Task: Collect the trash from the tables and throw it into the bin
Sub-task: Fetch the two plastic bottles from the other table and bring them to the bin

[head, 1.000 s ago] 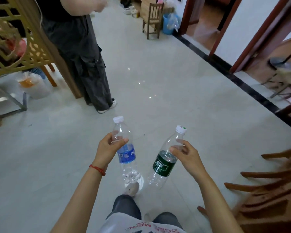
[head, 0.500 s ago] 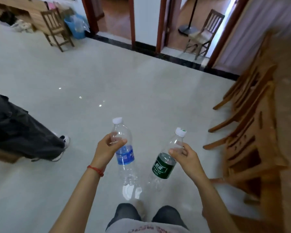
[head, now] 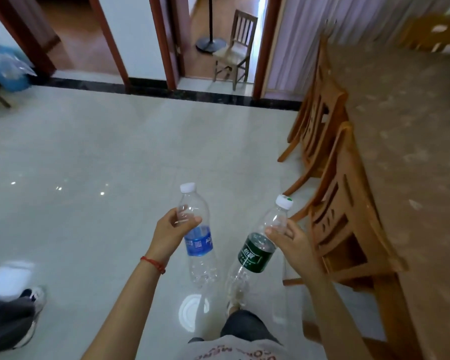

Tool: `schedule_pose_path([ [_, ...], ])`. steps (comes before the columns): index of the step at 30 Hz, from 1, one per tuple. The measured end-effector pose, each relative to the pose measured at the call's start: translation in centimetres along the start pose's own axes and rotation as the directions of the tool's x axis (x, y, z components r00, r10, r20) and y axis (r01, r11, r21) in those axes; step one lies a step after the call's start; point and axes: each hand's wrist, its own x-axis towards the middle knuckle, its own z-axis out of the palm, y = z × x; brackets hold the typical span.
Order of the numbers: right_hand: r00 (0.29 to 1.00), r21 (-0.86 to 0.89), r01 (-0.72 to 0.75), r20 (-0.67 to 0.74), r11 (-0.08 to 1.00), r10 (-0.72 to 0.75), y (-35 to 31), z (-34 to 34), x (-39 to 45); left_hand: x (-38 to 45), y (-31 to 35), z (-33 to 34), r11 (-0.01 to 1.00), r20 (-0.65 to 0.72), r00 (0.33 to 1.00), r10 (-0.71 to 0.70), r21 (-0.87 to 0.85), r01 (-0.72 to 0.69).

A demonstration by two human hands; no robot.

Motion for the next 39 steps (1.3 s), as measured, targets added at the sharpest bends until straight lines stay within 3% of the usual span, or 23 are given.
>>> schedule_pose_path([
  [12, 1.0, -0.039, 0.0, -0.024, 0.999, -0.001, -9.8, -3.8, 19.2, 17.6, 9.3, 5.6, 1.0, -0.004, 1.0, 0.012, 0.009, -0.012],
  [17, 1.0, -0.069, 0.022, 0.015, 0.997, -0.021, -13.0, -3.2, 27.0, 25.5, 12.0, 6.1, 0.999, 0.0, 1.0, 0.019, 0.028, -0.019],
  [29, 0.994, -0.136, 0.056, -0.085, 0.989, -0.068, -22.1, -0.5, 47.5, 48.3, 22.8, 6.7, 0.997, 0.049, 0.997, 0.051, 0.054, -0.054],
  [39, 0.992, -0.092, 0.037, -0.114, 0.995, -0.047, -27.0, -1.8, 62.3, 63.1, 29.7, 10.7, 0.994, 0.044, 0.995, 0.088, 0.055, -0.091],
])
